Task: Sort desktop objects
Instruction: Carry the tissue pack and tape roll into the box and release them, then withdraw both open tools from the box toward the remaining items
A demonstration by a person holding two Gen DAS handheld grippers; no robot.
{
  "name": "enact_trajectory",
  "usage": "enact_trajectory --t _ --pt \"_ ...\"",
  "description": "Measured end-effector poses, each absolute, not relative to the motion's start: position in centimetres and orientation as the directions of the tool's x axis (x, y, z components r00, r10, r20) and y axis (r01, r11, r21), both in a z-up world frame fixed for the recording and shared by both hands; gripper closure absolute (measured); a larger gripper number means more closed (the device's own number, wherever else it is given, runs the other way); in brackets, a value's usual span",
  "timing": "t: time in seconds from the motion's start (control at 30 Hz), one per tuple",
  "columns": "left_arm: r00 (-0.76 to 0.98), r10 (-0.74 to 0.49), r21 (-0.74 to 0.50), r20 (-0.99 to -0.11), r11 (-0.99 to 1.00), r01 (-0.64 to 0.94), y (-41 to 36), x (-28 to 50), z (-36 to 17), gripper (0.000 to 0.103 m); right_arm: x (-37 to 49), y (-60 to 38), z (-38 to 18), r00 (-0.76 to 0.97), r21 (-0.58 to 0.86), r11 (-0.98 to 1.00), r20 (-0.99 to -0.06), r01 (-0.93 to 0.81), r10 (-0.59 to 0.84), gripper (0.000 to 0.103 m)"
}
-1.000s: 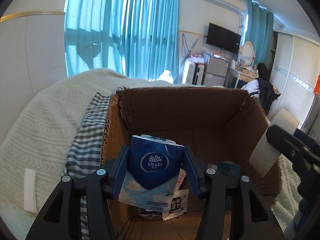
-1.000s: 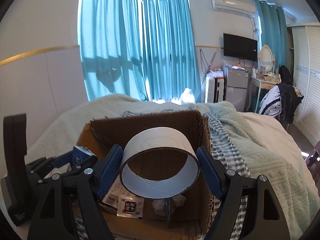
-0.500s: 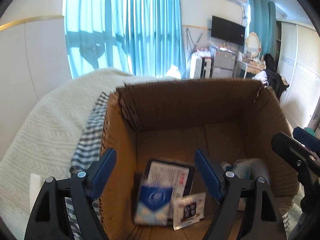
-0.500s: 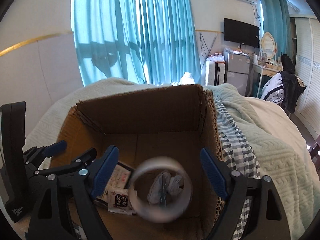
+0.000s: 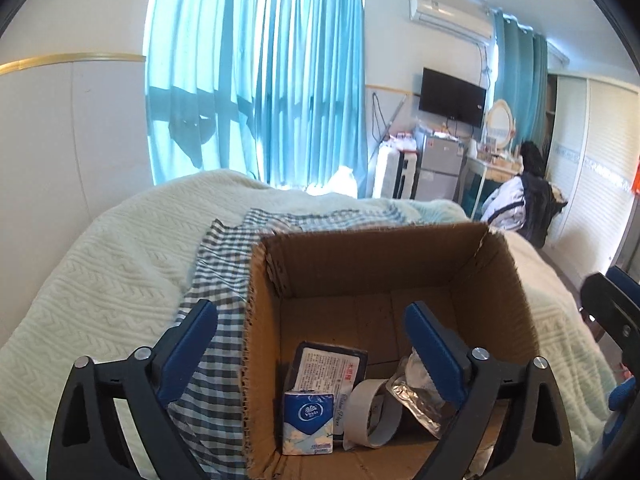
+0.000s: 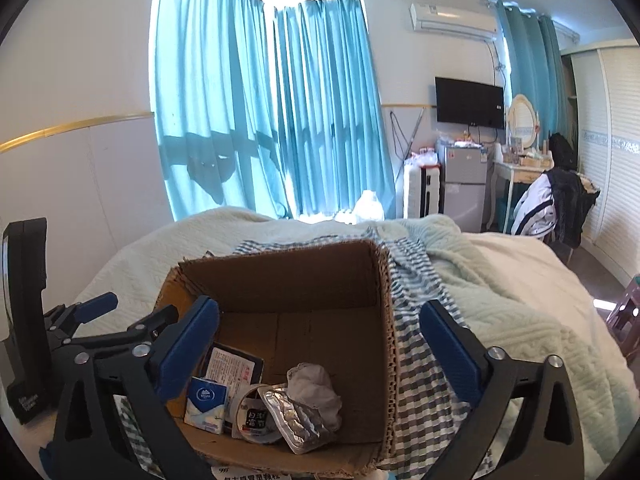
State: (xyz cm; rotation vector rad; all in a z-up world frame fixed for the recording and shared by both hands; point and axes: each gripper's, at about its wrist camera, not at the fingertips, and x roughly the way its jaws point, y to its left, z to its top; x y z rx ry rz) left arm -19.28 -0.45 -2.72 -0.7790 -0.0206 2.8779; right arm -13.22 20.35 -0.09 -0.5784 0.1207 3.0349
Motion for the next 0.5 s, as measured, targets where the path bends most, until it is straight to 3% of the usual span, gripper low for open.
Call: enact_trajectory --t 0.3,0.5 --pt "-0.897 0.123 -0.002 -0.424 -0.991 -0.135 -1.3 -15.8 -0.4 0.0 -9.6 19.8 2.0 -0.946 0.033 -0.998 -0.321 -0.056 0.043 0.0" --pt "-0.906 0.139 -0.019 -0.4 -0.989 -0.143 -2.0 -13.4 -0.2 0.0 -8.0 19.7 1.8 -0.938 0.006 -0.999 -0.345 -0.047 0.042 0.0"
